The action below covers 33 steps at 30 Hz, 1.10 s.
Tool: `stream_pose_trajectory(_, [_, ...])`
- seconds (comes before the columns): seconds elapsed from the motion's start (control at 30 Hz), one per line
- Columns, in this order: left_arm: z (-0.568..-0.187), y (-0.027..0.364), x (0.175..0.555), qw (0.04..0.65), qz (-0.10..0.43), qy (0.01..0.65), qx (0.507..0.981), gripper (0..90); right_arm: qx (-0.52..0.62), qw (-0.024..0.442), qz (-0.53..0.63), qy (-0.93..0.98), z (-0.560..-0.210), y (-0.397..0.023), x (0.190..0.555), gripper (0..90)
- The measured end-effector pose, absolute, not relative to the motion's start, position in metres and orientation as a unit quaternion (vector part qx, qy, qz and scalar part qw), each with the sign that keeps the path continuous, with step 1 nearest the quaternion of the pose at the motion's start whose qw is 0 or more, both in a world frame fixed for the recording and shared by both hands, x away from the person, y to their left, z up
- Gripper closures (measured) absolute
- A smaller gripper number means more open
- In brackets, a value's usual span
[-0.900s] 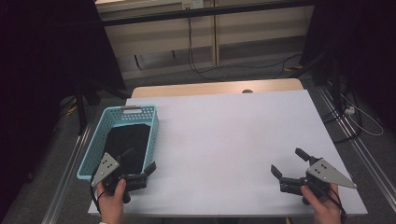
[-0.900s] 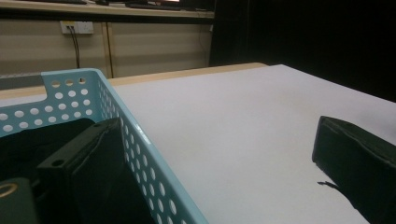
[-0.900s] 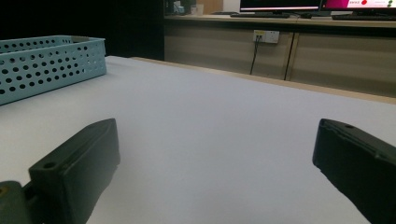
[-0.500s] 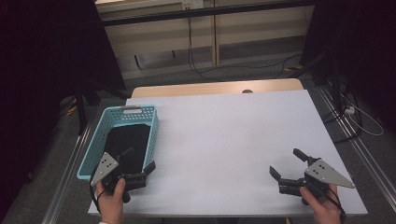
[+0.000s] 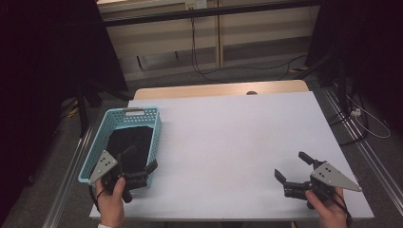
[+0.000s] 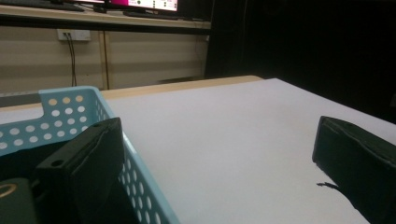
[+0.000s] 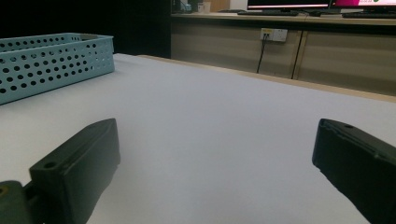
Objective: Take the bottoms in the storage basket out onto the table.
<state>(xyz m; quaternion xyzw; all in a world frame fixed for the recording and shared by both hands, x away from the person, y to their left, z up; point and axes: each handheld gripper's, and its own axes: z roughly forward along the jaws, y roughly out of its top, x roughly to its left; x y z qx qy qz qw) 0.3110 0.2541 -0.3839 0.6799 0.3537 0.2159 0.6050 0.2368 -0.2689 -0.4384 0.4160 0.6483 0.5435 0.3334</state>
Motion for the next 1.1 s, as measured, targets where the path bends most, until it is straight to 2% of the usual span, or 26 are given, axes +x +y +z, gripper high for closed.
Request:
stream_pose_trajectory(0.4, [-0.362,0.253,0.322,0.606,0.223,0.337,0.685,2.3,0.416,0.331,0.545,0.649,-0.439,-0.268,0.237,0.4])
stream_pose_trajectory(1.1, [-0.346,0.261,0.35,0.593,0.229,0.345,0.691,2.2,0.411,0.327,0.547,0.652,-0.438,-0.267,0.237,0.6])
